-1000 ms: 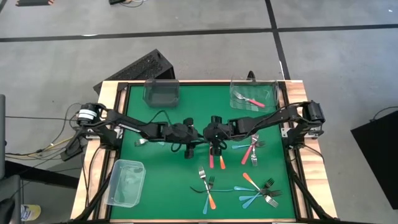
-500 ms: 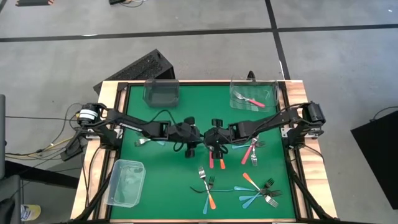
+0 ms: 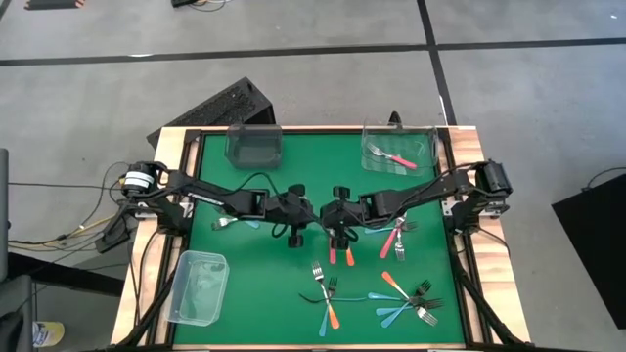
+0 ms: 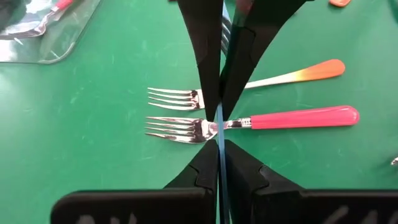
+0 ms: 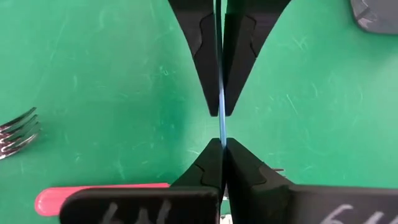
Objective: Sort silverware by color (type)
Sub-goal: Put the blue fork into the black bin
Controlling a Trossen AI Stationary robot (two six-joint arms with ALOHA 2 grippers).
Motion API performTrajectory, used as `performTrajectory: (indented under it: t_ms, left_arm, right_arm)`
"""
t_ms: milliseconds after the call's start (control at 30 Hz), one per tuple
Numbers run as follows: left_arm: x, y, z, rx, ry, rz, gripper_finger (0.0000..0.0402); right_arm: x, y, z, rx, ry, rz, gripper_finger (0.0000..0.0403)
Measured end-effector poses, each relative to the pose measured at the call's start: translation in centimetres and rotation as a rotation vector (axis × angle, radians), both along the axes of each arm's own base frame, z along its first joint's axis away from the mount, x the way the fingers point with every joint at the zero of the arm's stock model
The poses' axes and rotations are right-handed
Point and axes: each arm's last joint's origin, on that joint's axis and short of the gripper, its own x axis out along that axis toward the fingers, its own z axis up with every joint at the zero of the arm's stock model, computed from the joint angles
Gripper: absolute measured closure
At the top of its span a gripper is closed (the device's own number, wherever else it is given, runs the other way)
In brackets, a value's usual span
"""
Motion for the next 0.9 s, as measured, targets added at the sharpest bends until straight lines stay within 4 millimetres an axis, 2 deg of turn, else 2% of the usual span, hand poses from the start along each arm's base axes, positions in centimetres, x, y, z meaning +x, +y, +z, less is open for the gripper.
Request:
performTrajectory:
  t_ms: [133, 267, 400, 533, 667, 900]
  left_arm:
    - [-0.6, 0.4, 0.5, 0.103, 0.034, 0.081, 0.04]
    - [-2.5, 2.0, 2.1, 0.195, 0.122, 0.187, 0.04]
    - [-5.4, 4.5, 4.9, 0.304, 0.18, 0.283, 0.0401]
    - [-9.5, 7.6, 7.5, 0.337, 0.26, 0.416, 0.0401]
    - [-13.2, 10.7, 9.1, 0.326, 0.298, 0.582, 0.0401]
    - [-16.4, 14.7, 9.3, 0.215, 0.31, 0.645, 0.0401]
  right_arm:
    - [0.1, -0.2, 0.2, 0.033, -0.048, -0.13, 0.0353]
    - [-0.3, -0.3, 1.2, 0.014, -0.101, -0.24, 0.031]
    - [-1.2, 0.7, 3.0, -0.003, -0.148, -0.225, 0.0266]
    - [-1.8, 1.1, 4.2, -0.027, -0.189, -0.237, 0.0236]
    - [-2.0, 1.7, 4.4, -0.081, -0.21, -0.263, 0.0225]
    - [-1.7, 1.9, 3.3, -0.118, -0.172, -0.279, 0.0228]
